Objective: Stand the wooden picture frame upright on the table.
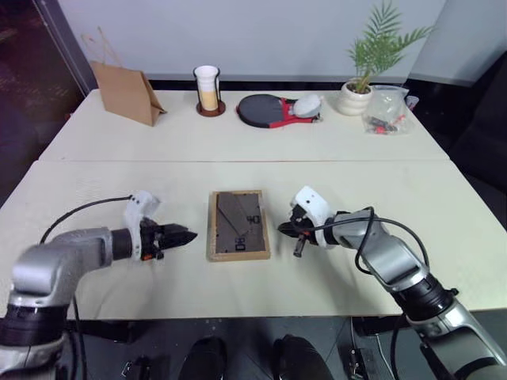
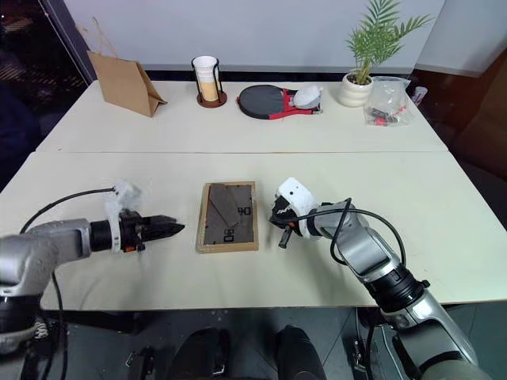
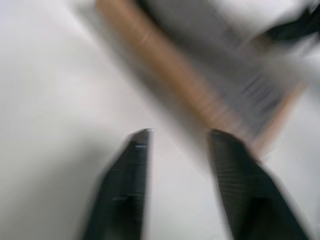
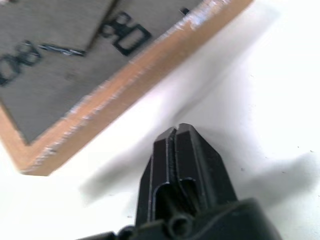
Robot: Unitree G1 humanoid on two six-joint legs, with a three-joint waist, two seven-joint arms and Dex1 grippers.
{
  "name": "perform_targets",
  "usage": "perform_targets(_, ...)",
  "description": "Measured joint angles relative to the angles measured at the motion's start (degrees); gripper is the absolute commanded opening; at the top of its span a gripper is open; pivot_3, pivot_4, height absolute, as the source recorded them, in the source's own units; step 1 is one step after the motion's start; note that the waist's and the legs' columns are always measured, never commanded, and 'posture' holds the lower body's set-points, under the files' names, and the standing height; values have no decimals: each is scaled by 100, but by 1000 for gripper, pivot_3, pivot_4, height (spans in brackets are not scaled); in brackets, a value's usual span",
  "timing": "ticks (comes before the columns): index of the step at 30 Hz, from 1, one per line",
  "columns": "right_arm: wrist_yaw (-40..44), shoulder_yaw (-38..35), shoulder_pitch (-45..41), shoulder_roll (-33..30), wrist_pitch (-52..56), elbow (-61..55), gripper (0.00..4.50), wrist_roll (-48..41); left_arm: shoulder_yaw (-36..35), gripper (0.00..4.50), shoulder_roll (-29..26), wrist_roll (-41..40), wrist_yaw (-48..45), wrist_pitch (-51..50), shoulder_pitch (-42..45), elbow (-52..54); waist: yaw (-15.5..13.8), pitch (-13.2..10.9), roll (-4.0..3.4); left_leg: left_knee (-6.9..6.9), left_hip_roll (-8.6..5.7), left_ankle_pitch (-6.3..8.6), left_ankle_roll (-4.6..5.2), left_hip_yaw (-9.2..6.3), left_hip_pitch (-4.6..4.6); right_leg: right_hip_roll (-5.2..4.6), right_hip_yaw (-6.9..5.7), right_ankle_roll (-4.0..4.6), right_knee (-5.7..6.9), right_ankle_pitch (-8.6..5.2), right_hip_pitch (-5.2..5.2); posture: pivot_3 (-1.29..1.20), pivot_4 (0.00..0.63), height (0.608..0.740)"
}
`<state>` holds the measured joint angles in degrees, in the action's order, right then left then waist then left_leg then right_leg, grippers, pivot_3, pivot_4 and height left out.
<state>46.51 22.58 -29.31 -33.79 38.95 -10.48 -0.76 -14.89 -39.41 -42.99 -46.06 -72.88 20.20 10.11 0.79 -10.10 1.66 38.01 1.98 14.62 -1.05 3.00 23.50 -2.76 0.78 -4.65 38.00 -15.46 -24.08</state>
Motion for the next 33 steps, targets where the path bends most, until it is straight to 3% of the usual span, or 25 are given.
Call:
perform_targets(2,-4,48,71,25,-48,1,0,11,-241,4452,186,-223,238,-717,193,-247,24,0,0,0,-1,0,0,-1,-2,3,0,-1,1,0,-1,0,150,740)
perform_targets(7,-55,100,103,183,-265,121,0,153,-678,4452,782,-523,881,-1859,362,-771,46,3,5,-1,5,0,0,-7,-8,11,2,0,9,0,-1,0,150,740)
perform_targets(15,19,265,-99,550,-311,369,0,289,-903,4452,1274,-876,1650,-1913,473,-1000,26,11,9,-1,6,-1,-3,-11,-24,-2,2,3,10,1,19,0,150,740)
perform_targets(23,433,433,-131,816,-267,372,0,158,-1054,4452,1572,-875,1751,-1856,458,-1126,0,14,8,-1,3,0,-3,-17,-46,-16,-6,6,2,-1,50,0,150,740)
perform_targets(26,465,457,-131,848,-264,372,0,161,-1075,3633,1636,-873,1743,-1789,419,-1164,-7,14,8,-1,-1,0,-3,-20,-52,-24,-6,7,0,-1,59,0,150,740)
perform_targets(31,492,406,-129,799,-212,326,0,160,-1202,1215,1694,-1123,1612,-1829,280,-1298,-11,13,10,-4,0,0,-3,-29,-39,-40,-14,7,-7,-1,51,0,150,740)
perform_targets(33,483,397,-129,780,-163,285,0,167,-1241,1043,1698,-1240,1631,-1838,272,-1305,-5,13,10,-5,-3,0,-4,-29,-37,-52,-22,8,-8,-2,49,0,150,740)
